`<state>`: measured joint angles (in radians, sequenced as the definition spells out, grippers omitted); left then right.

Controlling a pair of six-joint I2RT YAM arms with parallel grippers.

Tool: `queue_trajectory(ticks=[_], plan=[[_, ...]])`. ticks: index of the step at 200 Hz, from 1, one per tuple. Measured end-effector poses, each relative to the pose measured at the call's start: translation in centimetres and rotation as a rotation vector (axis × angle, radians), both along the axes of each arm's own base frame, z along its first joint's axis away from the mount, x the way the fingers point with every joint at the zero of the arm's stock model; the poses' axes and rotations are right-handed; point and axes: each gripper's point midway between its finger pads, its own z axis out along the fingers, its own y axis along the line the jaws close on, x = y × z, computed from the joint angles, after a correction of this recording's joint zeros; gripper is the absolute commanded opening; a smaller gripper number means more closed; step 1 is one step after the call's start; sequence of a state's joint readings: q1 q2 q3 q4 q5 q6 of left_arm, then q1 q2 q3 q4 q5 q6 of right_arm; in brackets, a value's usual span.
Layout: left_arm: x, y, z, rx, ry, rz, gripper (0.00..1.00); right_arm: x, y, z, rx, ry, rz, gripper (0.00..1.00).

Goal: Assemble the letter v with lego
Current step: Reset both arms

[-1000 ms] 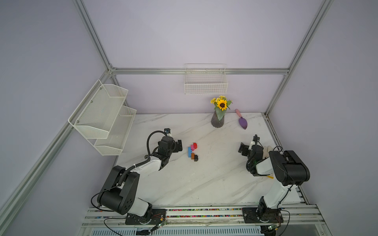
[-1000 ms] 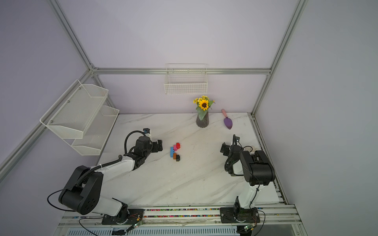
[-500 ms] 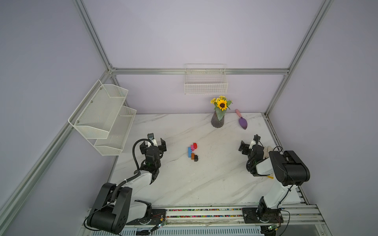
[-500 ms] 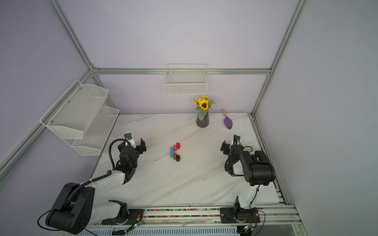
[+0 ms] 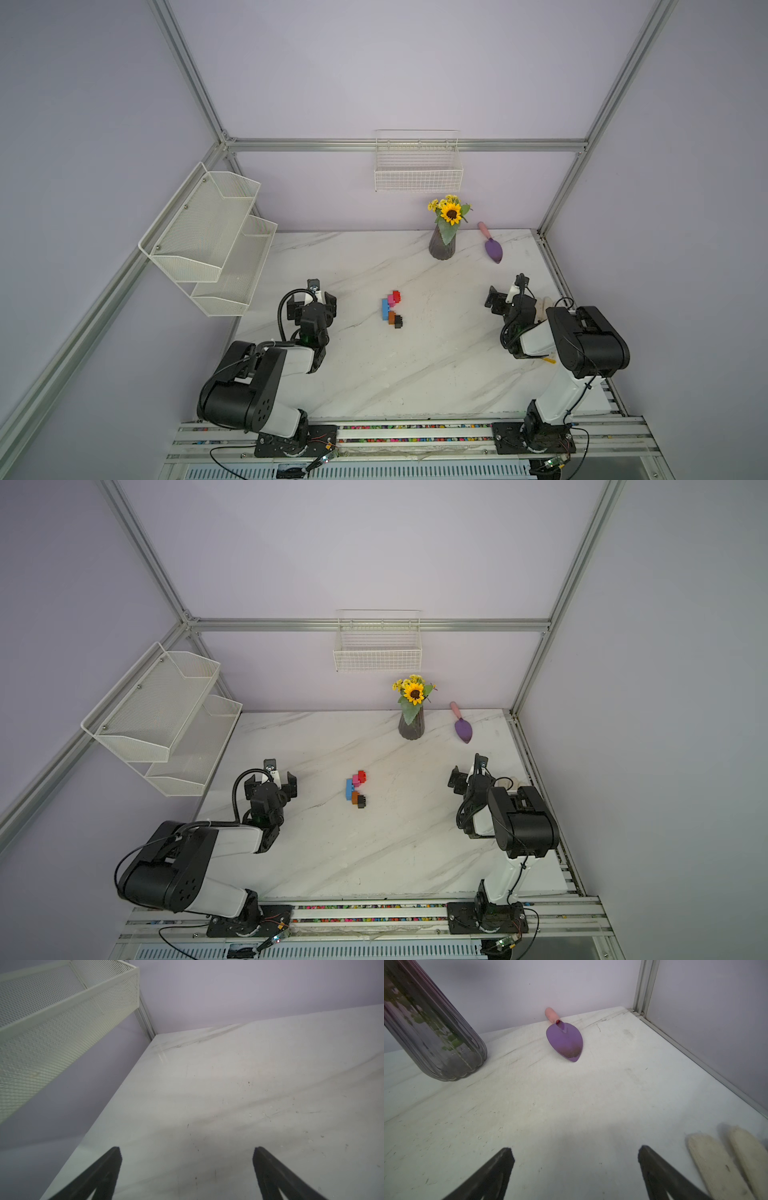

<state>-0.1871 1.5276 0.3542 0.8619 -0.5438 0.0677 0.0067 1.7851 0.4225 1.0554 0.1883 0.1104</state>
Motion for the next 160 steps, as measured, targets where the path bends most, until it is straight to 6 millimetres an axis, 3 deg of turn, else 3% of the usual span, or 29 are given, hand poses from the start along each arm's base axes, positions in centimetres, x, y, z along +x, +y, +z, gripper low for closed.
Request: queue_trajectory(ticks=[14, 44, 92, 160], plan=[[0.0, 0.6, -0.9, -0.017, 0.024, -0.008, 1.0, 0.0, 0.0, 0.0, 0.0, 0.0, 0.0, 0.97], [0.6, 2.1, -0.5, -0.072, -0.026, -0.013, 1.0, 0.0, 0.0, 0.0, 0.0, 0.0, 0.0, 0.97], [0.8, 1.1, -0.8, -0.11, -0.034, -0.084, 1.0, 0.0, 0.0, 0.0, 0.0, 0.0, 0.0, 0.97], [1.4, 1.4, -0.7, -0.141, -0.028, -0.1, 1.0, 0.0, 0.0, 0.0, -0.001, 0.0, 0.0, 0.97]])
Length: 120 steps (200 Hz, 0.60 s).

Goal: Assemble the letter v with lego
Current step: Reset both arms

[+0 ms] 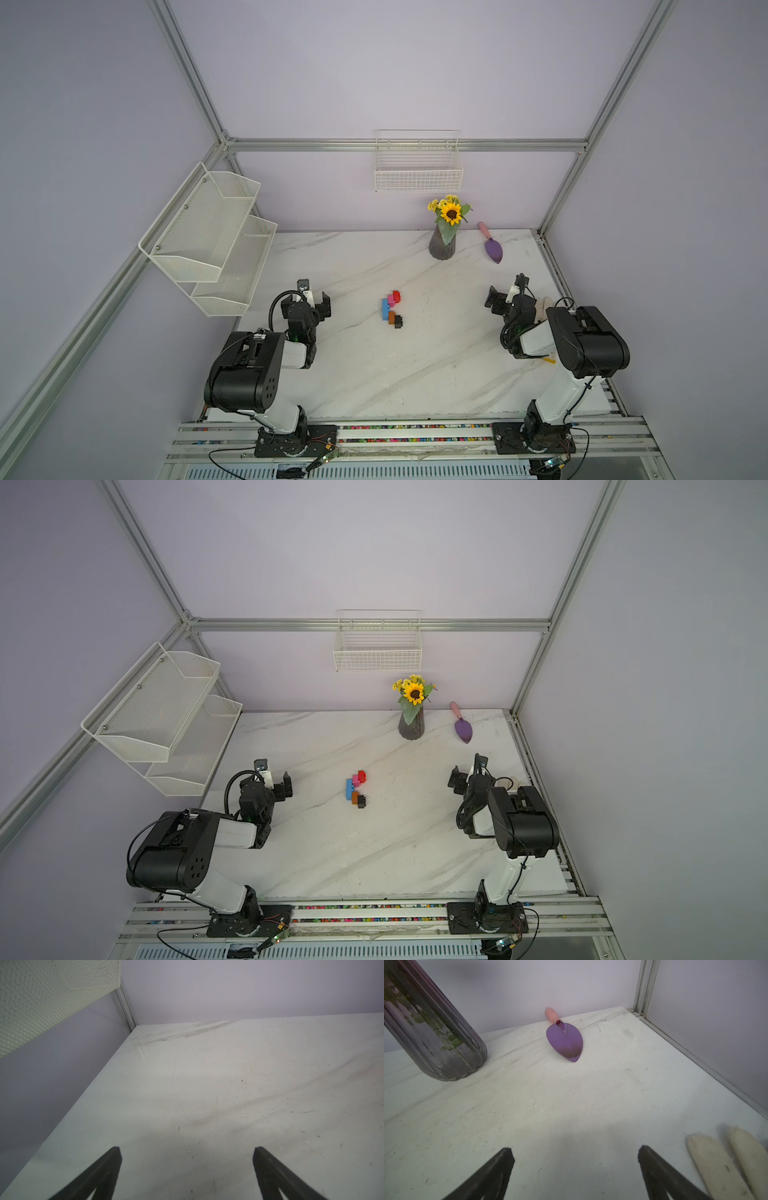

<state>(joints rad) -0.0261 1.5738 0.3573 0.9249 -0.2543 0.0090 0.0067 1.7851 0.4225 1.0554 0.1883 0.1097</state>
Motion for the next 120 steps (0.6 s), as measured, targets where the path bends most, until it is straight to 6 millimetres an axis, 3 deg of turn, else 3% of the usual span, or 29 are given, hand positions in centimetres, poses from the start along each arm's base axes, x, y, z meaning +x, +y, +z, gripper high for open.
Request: queue_trajectory(ticks=[64, 97, 120], plan=[[-0.1, -0.1, -0.6, -0.013, 0.022, -0.011, 1.0, 0.0, 0.1, 0.1, -0.001, -0.004, 0.007, 0.97], [-0.3, -0.4, -0.5, -0.017, 0.006, -0.024, 1.0, -1.0, 0.3, 0.0, -0.001, -0.026, 0.019, 0.97], [0.0, -0.3, -0.6, -0.024, 0.021, -0.023, 1.0, 0.3, 0.6, 0.6, -0.009, -0.022, 0.037, 0.97]])
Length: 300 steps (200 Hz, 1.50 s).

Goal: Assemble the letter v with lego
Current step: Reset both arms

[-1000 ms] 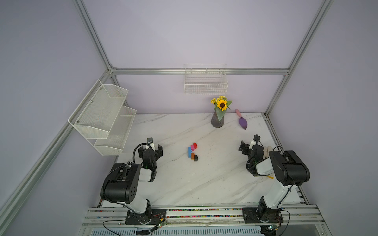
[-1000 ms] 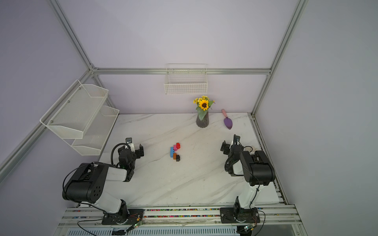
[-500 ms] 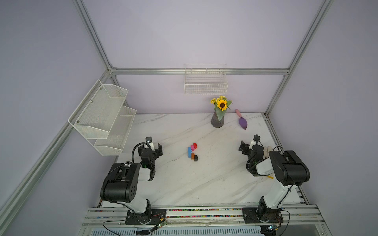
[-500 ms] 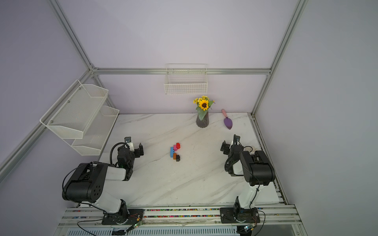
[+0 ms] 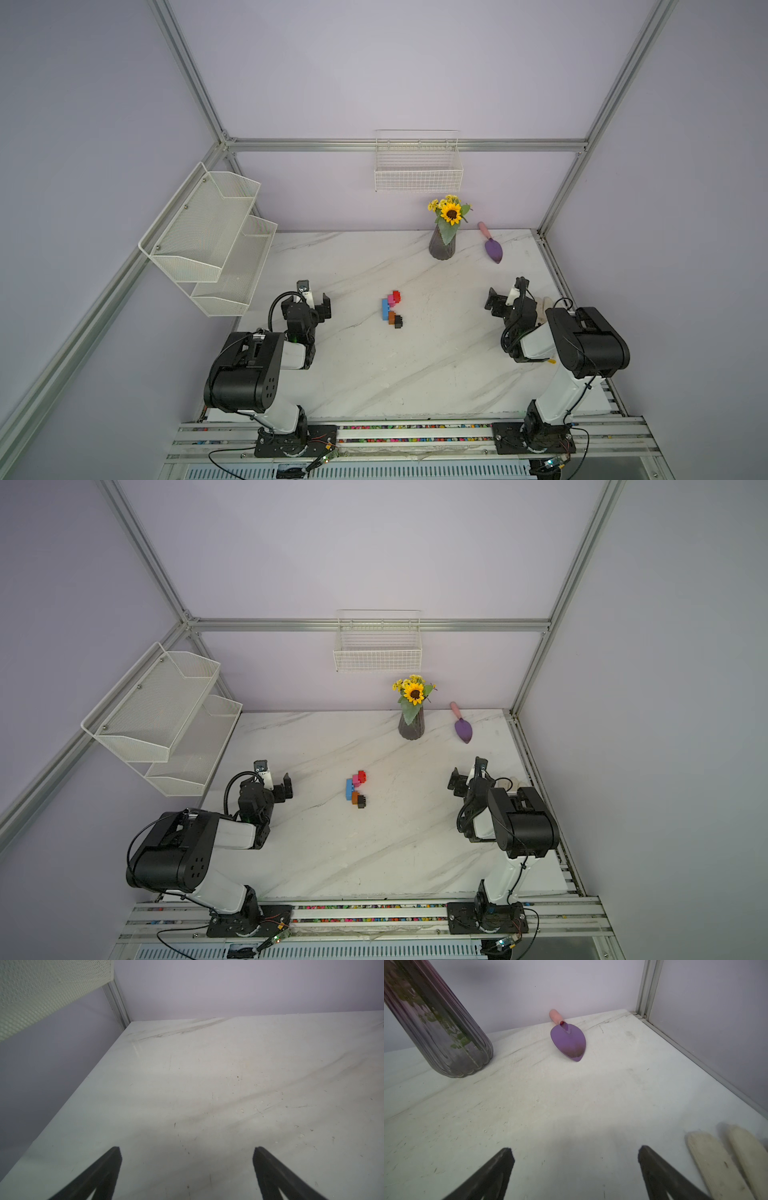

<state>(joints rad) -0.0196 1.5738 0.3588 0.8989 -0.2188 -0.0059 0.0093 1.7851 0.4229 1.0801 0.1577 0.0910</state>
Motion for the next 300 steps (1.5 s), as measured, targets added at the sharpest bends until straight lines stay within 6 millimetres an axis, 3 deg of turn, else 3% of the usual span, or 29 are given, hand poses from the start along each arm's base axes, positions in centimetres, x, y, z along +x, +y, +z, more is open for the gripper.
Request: queue_trajectory(ticks=[23, 55, 93, 207, 257, 300], plan=[[0.1, 0.1, 0.2, -0.004, -0.007, -0.002, 1.0, 0.8, 0.6, 0.9, -0.003, -0.024, 0.025, 0.97], [-0.4, 0.2, 0.0, -0.004, -0.013, 0.001, 1.0, -0.4, 0.6, -0.2, -0.006, 0.001, 0.023, 0.97], [0.1, 0.0, 0.1, -0.007, -0.002, -0.009, 1.0, 0.5, 0.5, 0.4, -0.011, -0.005, 0.01, 0.97], [0.2, -0.1, 0.1, -0.011, -0.004, -0.02, 1.0, 0.4, 0.5, 0.0, -0.013, 0.01, 0.009, 0.97], [-0.8, -0.1, -0.3, -0.012, -0.016, -0.02, 1.0, 0.4, 0.5, 0.0, -0.013, 0.011, 0.009, 0.97], [0.1, -0.3, 0.6, -0.015, -0.03, -0.034, 1.0, -0.6, 0.8, 0.0, -0.014, -0.013, 0.032, 0.97]])
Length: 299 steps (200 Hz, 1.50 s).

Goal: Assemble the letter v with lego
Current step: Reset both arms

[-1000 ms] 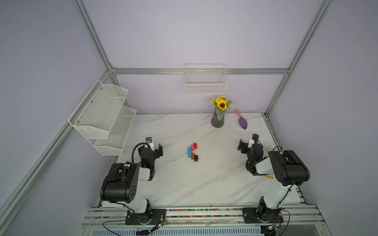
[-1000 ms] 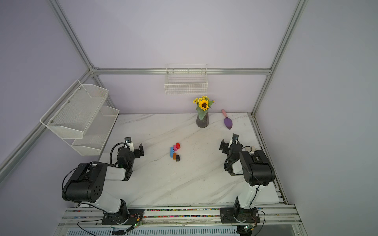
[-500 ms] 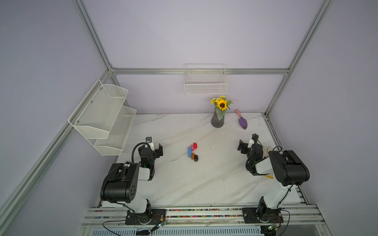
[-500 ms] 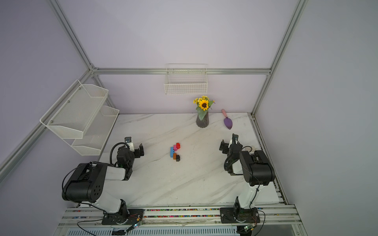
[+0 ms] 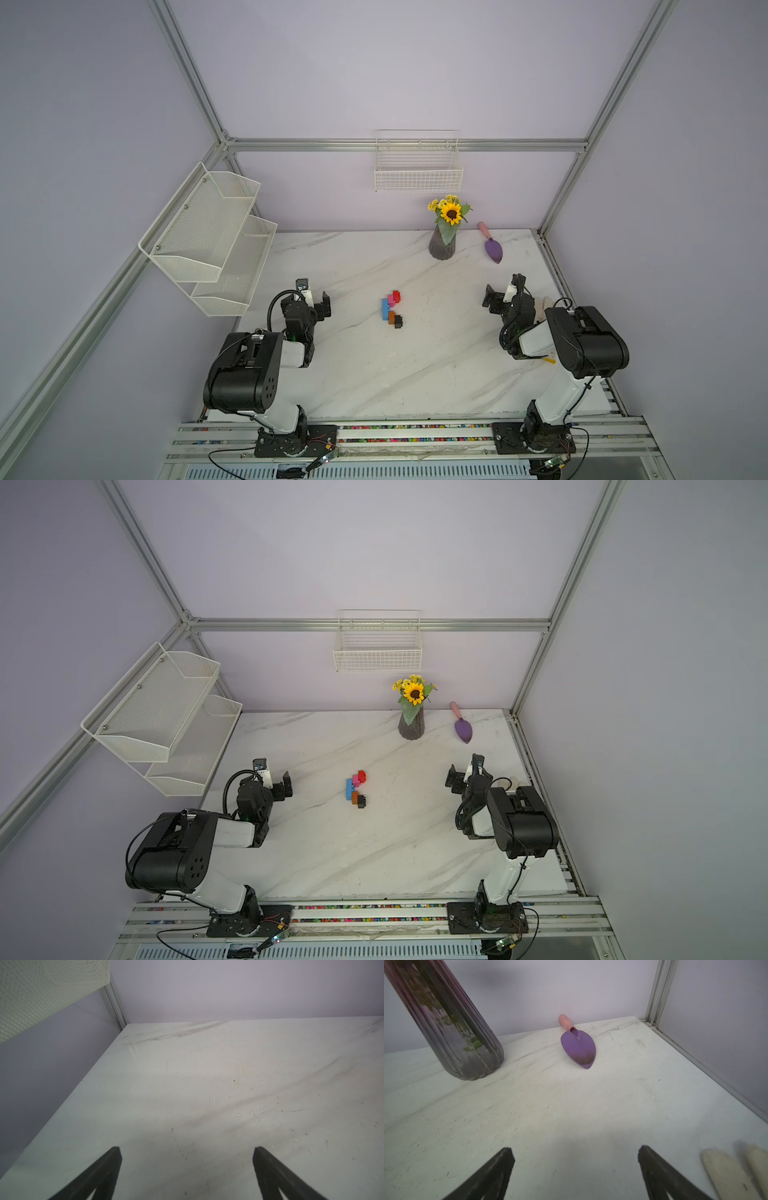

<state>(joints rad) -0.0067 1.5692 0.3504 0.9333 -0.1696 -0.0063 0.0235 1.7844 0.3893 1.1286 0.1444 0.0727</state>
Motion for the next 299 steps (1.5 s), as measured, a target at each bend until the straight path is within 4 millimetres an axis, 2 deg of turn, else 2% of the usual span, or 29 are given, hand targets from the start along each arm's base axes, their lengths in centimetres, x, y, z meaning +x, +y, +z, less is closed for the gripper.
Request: queue_trajectory(ticks=[20, 52, 173, 192, 215, 235, 255, 299], plan=[[-0.1, -0.1, -0.1, -0.002, 0.0, -0.005, 1.0, 0.1, 0.1, -0.3, 0.0, 0.015, 0.005, 0.97], [0.2, -0.1, -0.3, -0.002, 0.02, -0.003, 1.0, 1.5, 0.4, 0.7, 0.001, -0.001, 0.023, 0.97], [0.1, -0.2, -0.4, -0.003, 0.022, -0.01, 1.0, 1.3, 0.7, -0.1, 0.002, 0.034, 0.04, 0.97], [-1.0, -0.5, -0.4, -0.007, -0.008, -0.028, 1.0, 1.0, 1.1, 0.0, 0.003, 0.023, 0.063, 0.97], [-2.4, -0.4, -1.4, -0.007, -0.004, -0.022, 1.0, 0.7, 1.1, -0.4, 0.004, 0.031, 0.067, 0.97], [-1.2, -0.7, -1.4, -0.011, 0.021, -0.039, 1.0, 1.0, 1.3, -0.2, 0.006, 0.033, 0.075, 0.97], [0.4, -0.8, 0.4, -0.012, -0.018, -0.045, 1.0, 1.2, 1.3, -0.1, 0.006, 0.031, 0.077, 0.97], [0.4, -0.8, 0.1, -0.013, -0.006, -0.046, 1.0, 1.1, 1.3, -0.3, 0.006, 0.036, 0.078, 0.97]])
